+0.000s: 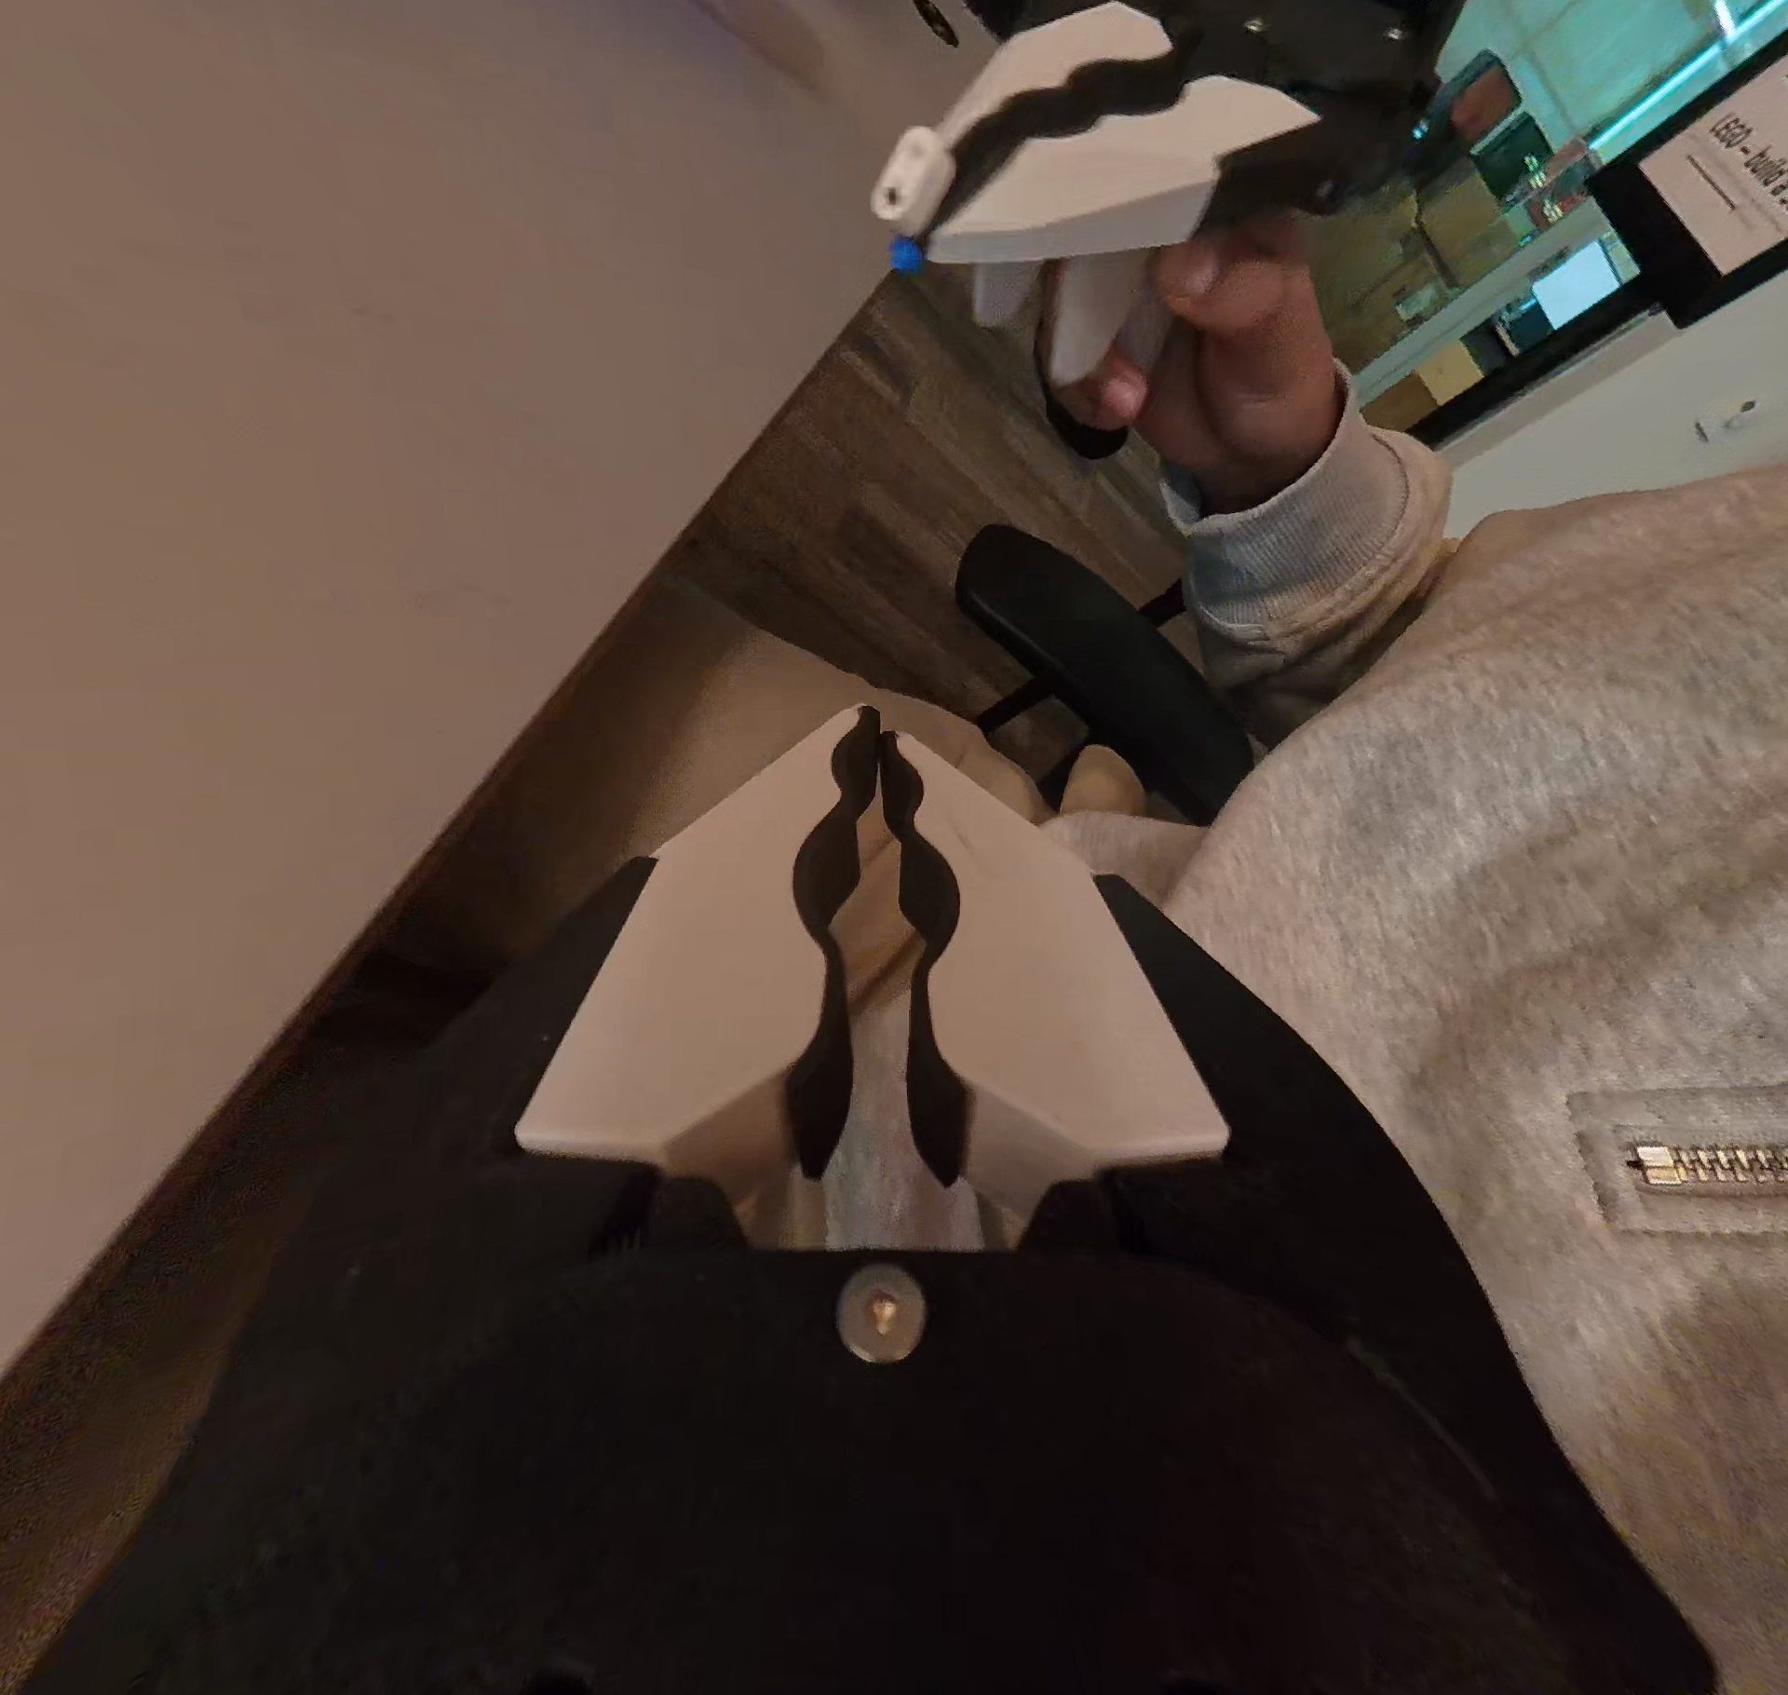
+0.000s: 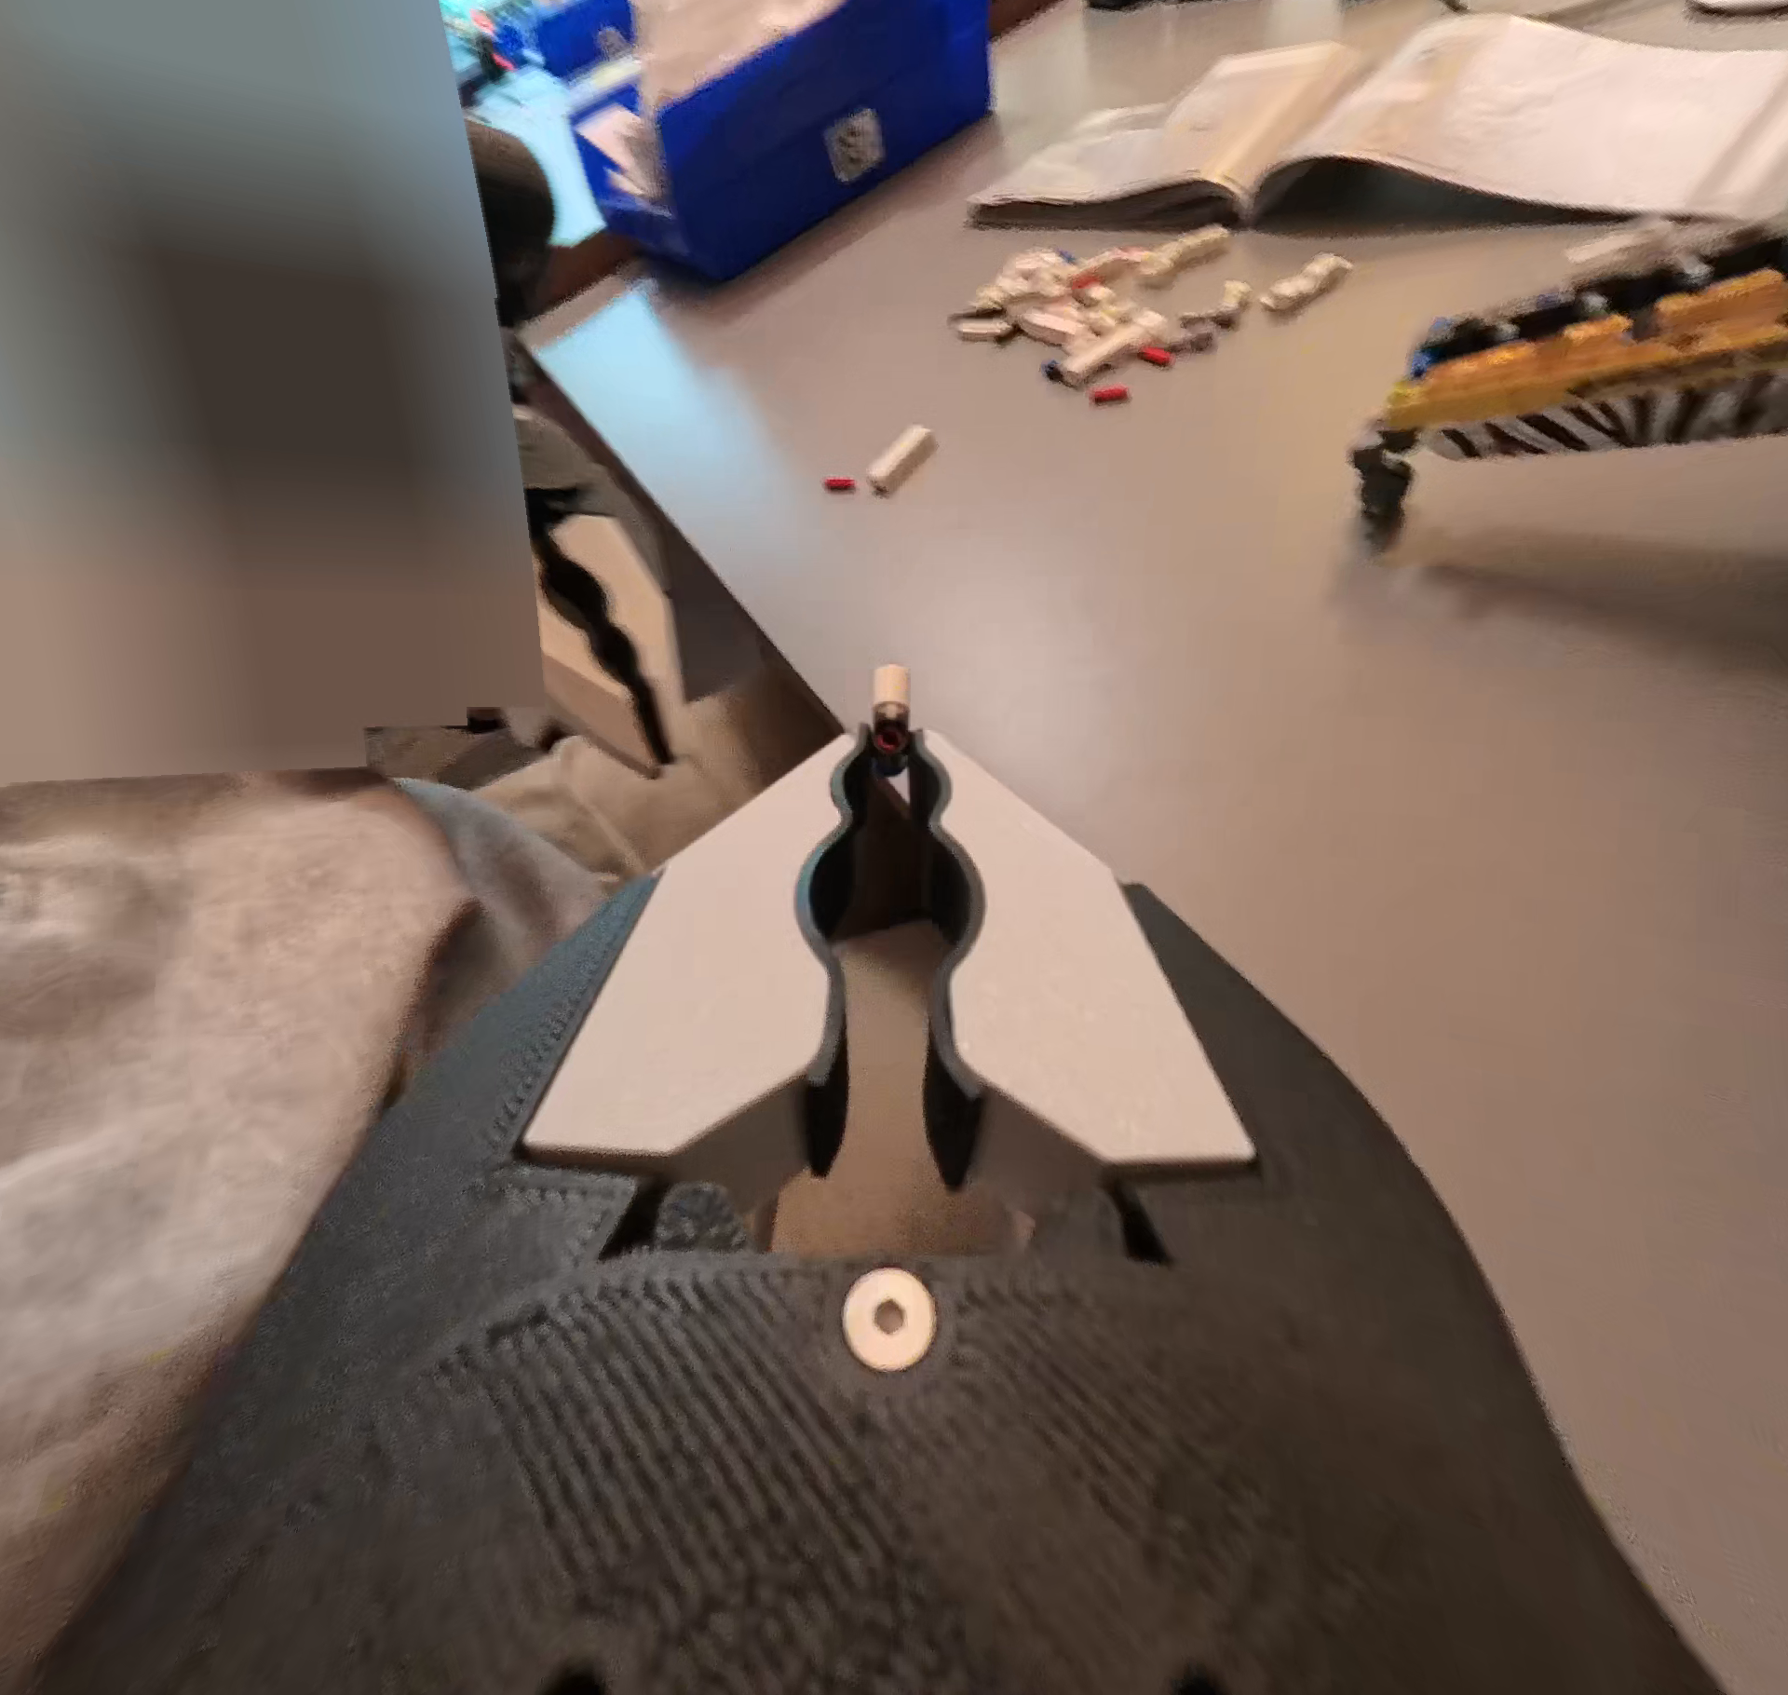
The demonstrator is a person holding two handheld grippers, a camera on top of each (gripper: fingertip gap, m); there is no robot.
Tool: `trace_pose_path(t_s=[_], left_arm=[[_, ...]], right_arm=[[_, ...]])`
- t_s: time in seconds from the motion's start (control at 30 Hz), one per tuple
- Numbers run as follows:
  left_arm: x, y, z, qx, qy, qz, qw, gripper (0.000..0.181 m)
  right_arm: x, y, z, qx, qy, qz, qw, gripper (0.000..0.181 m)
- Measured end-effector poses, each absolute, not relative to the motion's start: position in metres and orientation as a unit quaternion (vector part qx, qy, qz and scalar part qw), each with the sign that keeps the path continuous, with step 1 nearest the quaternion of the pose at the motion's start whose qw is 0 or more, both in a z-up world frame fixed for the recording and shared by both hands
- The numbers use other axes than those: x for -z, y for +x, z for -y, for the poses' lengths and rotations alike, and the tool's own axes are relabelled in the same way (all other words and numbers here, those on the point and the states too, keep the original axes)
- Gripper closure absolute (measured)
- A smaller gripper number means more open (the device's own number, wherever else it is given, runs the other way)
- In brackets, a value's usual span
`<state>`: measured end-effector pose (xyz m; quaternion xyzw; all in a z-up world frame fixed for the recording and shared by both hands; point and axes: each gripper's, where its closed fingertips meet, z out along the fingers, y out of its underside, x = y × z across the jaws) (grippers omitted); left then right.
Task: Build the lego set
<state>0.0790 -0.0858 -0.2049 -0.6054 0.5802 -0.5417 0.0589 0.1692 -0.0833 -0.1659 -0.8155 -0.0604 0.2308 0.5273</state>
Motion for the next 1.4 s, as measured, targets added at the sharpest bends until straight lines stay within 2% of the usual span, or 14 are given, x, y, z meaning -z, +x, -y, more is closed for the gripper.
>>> trace_pose_path(t_s=[0.17,0.33,0.43,0.53,0.63,0.83,1.0,1.17,1.27,1.4], left_arm=[[0.2,0.07,0.108,0.558,-0.602,-0.568,0.054,0.181],[0.203,0.057,0.121,0.549,-0.608,-0.569,0.069,0.181],[0.207,0.052,0.122,0.553,-0.615,-0.558,0.067,0.181],[0.206,0.052,0.119,0.561,-0.618,-0.548,0.061,0.181],[0.206,0.055,0.114,0.558,-0.618,-0.549,0.066,0.181],[0.208,0.072,0.106,0.559,-0.612,-0.554,0.074,0.181],[0.199,0.103,0.092,0.544,-0.599,-0.567,0.156,0.177],[0.172,0.14,0.051,0.514,-0.597,-0.544,0.287,0.173],[0.159,0.155,0.023,0.5,-0.602,-0.518,0.344,0.171],[0.156,0.175,-0.008,0.488,-0.609,-0.492,0.386,0.168]], right_arm=[[0.202,0.189,0.066,-0.162,-0.869,0.049,0.464,0.175],[0.227,0.202,0.044,-0.136,-0.886,0.024,0.442,0.175],[0.226,0.217,0.036,-0.131,-0.881,-0.013,0.454,0.175],[0.223,0.23,0.037,-0.125,-0.875,-0.035,0.467,0.163],[0.214,0.245,0.048,-0.098,-0.866,-0.041,0.489,0.16],[0.152,0.283,0.099,-0.009,-0.799,-0.021,0.601,0.155],[0.147,0.363,0.177,0.179,-0.76,-0.073,0.62,0.14],[0.214,0.432,0.265,0.228,-0.751,-0.204,0.586,0.126],[0.247,0.456,0.32,0.24,-0.697,-0.289,0.611,0.128],[0.298,0.478,0.389,0.273,-0.662,-0.378,0.587,0.127]])
